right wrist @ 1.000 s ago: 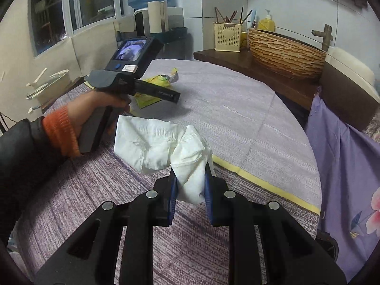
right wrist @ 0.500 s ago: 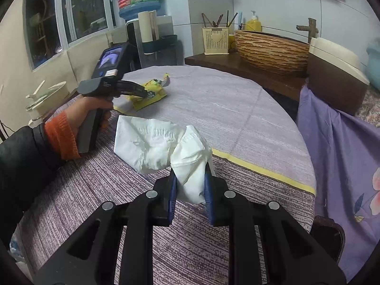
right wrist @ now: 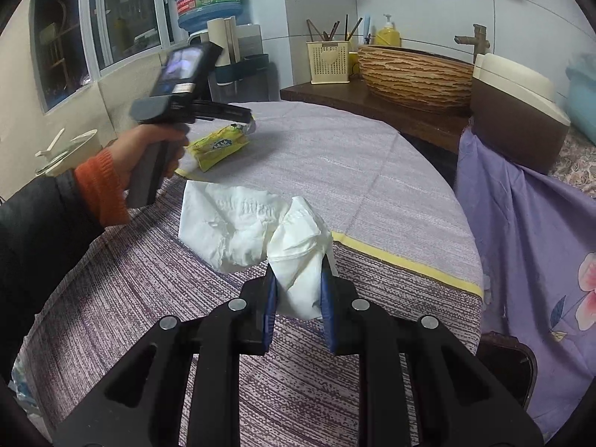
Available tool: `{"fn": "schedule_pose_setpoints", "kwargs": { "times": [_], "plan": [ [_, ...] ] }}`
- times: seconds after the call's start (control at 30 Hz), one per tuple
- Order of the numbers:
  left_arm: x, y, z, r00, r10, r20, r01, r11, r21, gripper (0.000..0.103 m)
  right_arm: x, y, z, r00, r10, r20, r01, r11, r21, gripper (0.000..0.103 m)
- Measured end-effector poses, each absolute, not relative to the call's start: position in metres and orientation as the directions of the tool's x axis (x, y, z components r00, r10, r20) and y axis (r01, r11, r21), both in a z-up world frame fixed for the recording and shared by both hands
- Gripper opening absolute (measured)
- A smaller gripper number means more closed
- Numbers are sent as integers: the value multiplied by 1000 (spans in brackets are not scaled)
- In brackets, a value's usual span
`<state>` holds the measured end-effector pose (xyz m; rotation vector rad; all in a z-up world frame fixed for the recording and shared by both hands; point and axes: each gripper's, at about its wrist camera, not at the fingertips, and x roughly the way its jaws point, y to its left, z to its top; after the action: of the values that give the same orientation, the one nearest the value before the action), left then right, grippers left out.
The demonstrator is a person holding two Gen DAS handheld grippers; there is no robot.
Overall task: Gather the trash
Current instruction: 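Lift the yellow chip bag with the left tool while the right tool carries the towel toward the bin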
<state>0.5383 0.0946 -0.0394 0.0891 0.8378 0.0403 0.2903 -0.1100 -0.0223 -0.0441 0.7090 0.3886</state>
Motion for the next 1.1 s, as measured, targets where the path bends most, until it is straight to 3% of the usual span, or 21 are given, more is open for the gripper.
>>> {"fn": "schedule_pose_setpoints", "kwargs": {
  "times": [0.07, 0.17, 0.2, 0.23, 0.57, 1.1],
  "plan": [
    [553, 94, -48, 644, 81, -761, -5, 995, 102, 69, 286, -115, -20, 696, 329, -639, -352, 931, 96, 21],
    [559, 96, -58, 627, 97, -773, 4, 992, 128, 32, 280, -121, -22, 696, 317, -645, -339, 936, 94, 21],
    [557, 97, -57, 638, 108, -763, -4, 990, 138, 12, 279, -123, -24, 694, 313, -649, -335, 938, 94, 21],
    [553, 98, -56, 646, 122, -754, -12, 989, 150, 6, 279, -126, -25, 692, 311, -651, -331, 939, 96, 21],
    [473, 115, -30, 732, 49, -679, 12, 996, 85, 3, 272, -139, -27, 699, 338, -630, -305, 938, 164, 21],
    [279, 61, 7, 761, -229, -606, 262, 964, -35, 3, 214, -168, -37, 746, 295, -597, -255, 955, 153, 21]
  ]
}}
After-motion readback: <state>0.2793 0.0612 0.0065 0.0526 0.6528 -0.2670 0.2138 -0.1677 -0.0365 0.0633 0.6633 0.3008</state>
